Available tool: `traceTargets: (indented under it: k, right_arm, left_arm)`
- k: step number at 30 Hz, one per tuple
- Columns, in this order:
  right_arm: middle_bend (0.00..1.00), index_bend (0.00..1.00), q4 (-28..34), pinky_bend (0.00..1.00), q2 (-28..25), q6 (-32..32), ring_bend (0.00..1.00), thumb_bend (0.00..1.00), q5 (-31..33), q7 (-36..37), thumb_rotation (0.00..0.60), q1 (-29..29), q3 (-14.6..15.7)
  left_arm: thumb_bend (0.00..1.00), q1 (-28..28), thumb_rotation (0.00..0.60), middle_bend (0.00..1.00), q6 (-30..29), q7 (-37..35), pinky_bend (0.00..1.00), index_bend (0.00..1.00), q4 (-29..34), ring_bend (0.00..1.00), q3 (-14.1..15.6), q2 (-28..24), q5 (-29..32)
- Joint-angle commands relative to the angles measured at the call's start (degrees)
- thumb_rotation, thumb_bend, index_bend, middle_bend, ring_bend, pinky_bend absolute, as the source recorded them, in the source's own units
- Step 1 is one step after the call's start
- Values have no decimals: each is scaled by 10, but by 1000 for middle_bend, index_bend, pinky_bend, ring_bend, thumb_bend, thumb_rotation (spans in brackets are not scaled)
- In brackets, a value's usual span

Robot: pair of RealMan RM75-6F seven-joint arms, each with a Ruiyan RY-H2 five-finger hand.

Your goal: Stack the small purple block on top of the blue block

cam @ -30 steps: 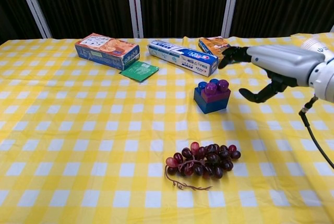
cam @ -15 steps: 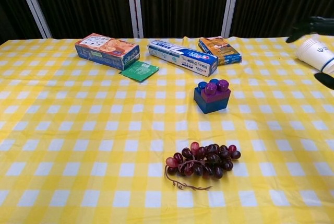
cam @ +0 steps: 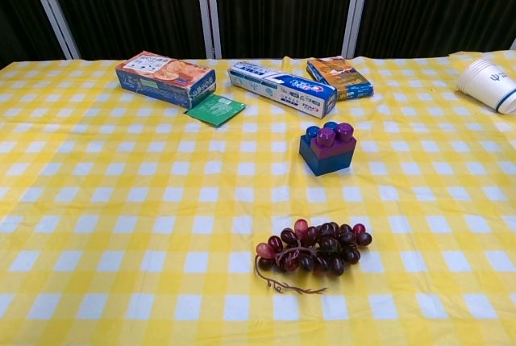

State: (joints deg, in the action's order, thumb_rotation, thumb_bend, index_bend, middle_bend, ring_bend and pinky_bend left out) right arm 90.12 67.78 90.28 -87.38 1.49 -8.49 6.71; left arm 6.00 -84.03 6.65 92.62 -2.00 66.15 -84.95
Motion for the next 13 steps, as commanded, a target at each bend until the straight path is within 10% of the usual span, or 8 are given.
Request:
traceTargets:
  k: [1,13]
  right_arm:
    - [0,152,-22,0,5,24,0,523,-1,18,600,18,-12]
    - [0,51,-9,0,2,13,0,390,-6,3,600,31,-27]
  left_arm:
    - [315,-1,600,0,-4,-2,50,160,-3,0,-2,-1,-1]
    - [315,-3,600,0,-12,-6,50,152,-8,0,0,-2,-11]
